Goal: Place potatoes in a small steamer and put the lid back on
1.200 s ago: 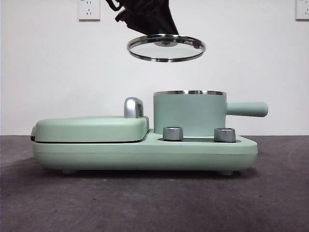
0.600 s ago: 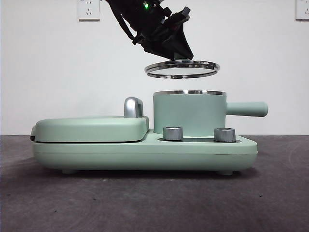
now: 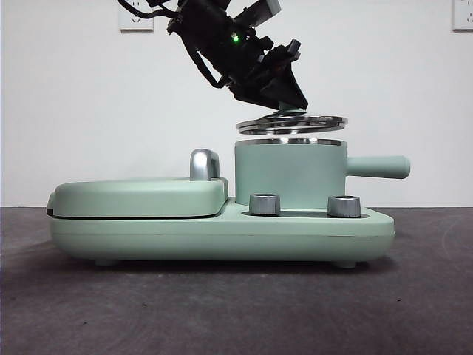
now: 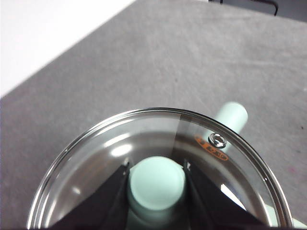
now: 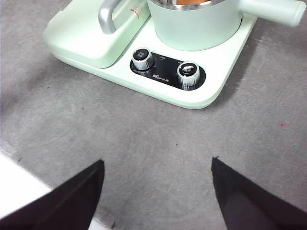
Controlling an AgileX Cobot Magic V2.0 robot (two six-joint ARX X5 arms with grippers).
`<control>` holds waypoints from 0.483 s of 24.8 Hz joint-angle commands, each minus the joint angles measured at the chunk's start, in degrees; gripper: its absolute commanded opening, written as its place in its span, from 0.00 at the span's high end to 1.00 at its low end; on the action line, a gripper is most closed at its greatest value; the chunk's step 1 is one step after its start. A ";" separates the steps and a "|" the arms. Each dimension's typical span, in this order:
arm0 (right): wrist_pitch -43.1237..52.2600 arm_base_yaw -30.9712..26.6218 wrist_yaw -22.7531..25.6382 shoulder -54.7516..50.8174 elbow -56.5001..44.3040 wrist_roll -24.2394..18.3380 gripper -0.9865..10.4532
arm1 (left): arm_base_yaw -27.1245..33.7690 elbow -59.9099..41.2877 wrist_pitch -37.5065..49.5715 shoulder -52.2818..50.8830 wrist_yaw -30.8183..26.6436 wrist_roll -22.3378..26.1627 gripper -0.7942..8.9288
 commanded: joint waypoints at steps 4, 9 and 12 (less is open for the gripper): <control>0.37 0.33 0.15 0.15 0.26 1.22 0.61 | -0.37 1.70 2.25 2.60 0.24 0.59 0.91; 0.39 0.33 0.68 0.15 0.24 1.88 0.61 | -0.04 1.70 3.30 2.62 0.24 0.61 0.91; 0.39 0.33 1.40 0.15 0.26 2.12 0.61 | 0.07 1.70 2.71 2.62 0.24 0.59 0.91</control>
